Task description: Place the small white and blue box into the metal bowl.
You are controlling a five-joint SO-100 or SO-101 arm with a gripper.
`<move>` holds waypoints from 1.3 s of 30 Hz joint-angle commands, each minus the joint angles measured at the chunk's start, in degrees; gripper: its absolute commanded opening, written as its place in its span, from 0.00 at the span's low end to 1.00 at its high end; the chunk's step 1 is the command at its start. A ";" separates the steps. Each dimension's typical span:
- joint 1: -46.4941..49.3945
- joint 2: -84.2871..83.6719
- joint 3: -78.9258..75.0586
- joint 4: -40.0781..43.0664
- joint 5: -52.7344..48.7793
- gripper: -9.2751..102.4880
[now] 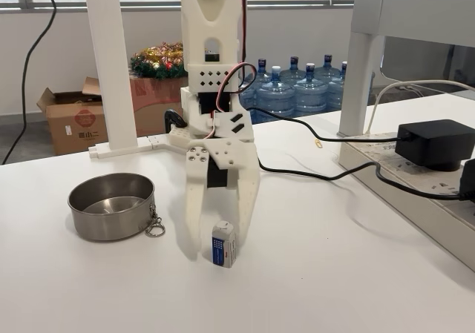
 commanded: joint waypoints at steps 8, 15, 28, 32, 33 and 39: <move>-0.18 -4.57 -5.98 -1.05 0.26 0.26; 0.62 -3.69 -5.71 -1.05 0.26 0.25; 2.37 -3.43 -5.98 -1.14 0.35 0.14; 3.34 -2.29 -5.89 -1.14 0.35 0.09; 3.34 -2.11 -5.71 -1.14 0.35 0.09; 3.34 -1.58 -5.19 -1.14 0.35 0.09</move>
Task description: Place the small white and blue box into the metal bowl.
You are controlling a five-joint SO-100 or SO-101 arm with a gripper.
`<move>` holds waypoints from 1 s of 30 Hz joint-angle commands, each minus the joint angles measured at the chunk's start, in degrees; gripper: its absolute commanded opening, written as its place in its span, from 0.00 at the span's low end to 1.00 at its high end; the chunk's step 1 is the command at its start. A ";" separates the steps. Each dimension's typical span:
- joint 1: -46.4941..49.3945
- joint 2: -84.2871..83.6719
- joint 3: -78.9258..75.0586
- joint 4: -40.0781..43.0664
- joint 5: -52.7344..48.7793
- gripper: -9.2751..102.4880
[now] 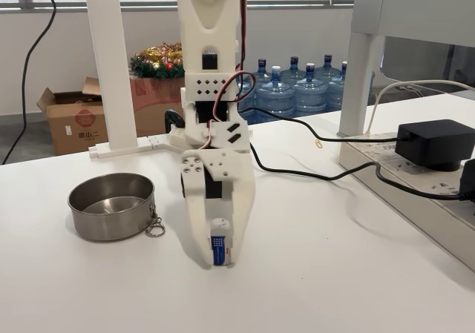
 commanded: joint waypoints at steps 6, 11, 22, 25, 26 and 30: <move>4.13 12.22 2.37 -0.97 -0.09 0.09; 8.88 22.85 10.81 -0.97 -0.26 0.09; 21.45 35.68 23.91 -0.97 -0.44 0.09; 24.17 36.83 26.10 -0.97 -0.44 0.09; 25.14 37.18 26.63 -0.97 -0.44 0.09; 27.77 37.18 27.86 -0.97 -0.44 0.10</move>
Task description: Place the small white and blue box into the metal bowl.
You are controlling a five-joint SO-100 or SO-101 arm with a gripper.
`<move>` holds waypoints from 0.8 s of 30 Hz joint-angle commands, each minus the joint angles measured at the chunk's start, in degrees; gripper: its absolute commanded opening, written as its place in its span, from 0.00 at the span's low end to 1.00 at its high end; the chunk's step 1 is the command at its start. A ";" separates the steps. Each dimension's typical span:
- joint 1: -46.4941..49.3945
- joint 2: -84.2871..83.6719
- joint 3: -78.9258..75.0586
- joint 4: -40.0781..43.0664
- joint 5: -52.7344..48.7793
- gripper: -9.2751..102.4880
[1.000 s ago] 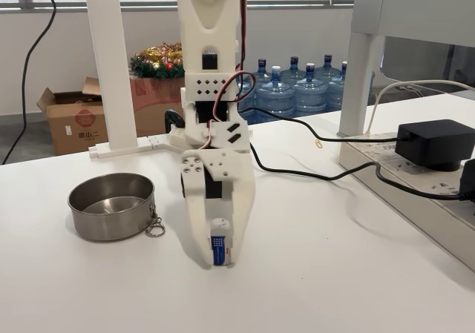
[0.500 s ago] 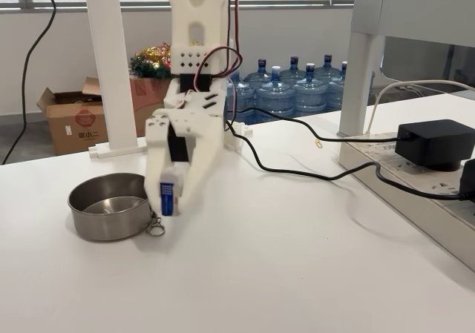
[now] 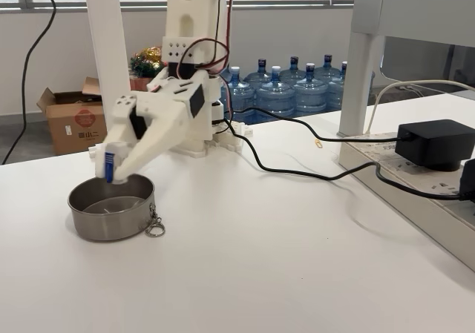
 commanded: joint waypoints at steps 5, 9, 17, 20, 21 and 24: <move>0.53 3.34 2.99 -0.88 -0.35 0.18; 0.53 5.27 4.04 -0.88 -0.35 0.19; -1.58 8.17 5.36 -0.70 -2.11 0.19; -5.89 10.63 6.68 -0.26 -10.20 0.13; -7.29 11.16 7.03 -0.18 -13.71 0.10; -13.45 12.22 7.12 -0.09 -25.22 0.04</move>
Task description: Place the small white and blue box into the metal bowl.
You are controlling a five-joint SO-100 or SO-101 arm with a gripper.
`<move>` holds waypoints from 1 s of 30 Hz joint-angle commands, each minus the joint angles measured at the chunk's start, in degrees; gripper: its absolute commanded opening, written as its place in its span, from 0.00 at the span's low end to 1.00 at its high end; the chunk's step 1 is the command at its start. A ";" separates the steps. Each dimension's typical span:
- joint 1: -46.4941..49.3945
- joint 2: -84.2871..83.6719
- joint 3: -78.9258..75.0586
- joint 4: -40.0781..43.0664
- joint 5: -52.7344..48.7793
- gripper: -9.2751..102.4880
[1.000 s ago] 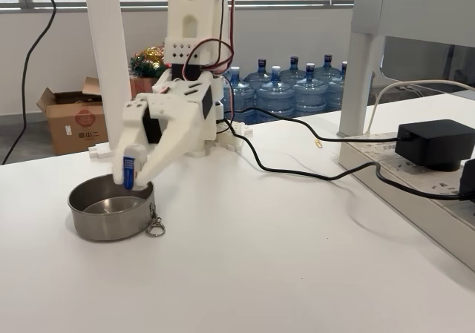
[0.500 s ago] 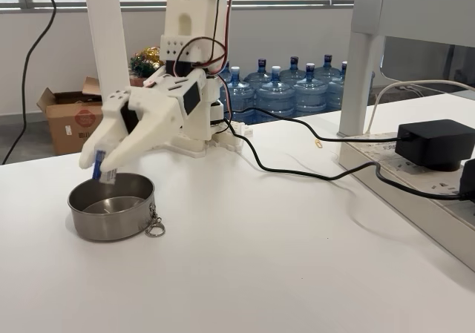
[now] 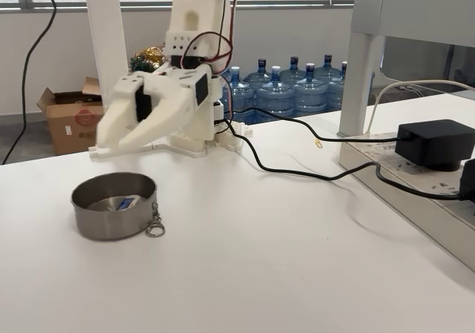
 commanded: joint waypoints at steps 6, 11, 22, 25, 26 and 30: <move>-20.21 10.63 3.60 -0.26 -41.48 0.05; -32.34 16.88 3.69 0.09 -73.48 0.05; -47.64 52.91 4.48 49.92 -85.08 0.05; -47.20 66.53 4.48 73.04 -79.19 0.05; -47.02 69.96 4.48 80.51 -76.73 0.05; -46.58 79.28 4.31 101.16 -70.84 0.05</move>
